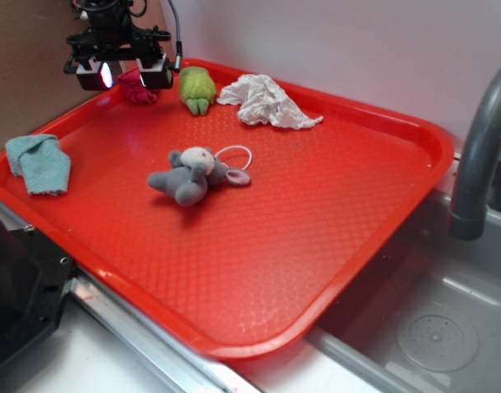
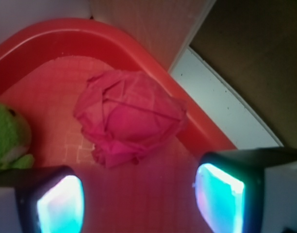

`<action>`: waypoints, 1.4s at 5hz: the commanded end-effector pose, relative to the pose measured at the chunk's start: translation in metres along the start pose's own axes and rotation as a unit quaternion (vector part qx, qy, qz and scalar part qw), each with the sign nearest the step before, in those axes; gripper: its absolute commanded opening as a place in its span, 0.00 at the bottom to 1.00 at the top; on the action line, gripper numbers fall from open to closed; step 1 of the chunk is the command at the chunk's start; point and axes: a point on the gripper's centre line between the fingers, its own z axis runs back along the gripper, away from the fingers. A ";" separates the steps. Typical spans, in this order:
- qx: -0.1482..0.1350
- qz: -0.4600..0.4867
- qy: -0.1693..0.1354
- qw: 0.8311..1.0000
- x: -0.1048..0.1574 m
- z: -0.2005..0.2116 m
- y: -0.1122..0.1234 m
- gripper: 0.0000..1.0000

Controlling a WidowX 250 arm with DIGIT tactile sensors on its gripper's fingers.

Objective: Grab the red paper.

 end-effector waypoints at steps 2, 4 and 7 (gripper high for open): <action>-0.020 -0.019 -0.060 0.998 0.029 0.013 0.009 1.00; -0.022 -0.028 -0.074 0.997 0.025 -0.012 0.004 1.00; -0.014 -0.045 -0.061 0.997 0.019 -0.034 0.000 0.00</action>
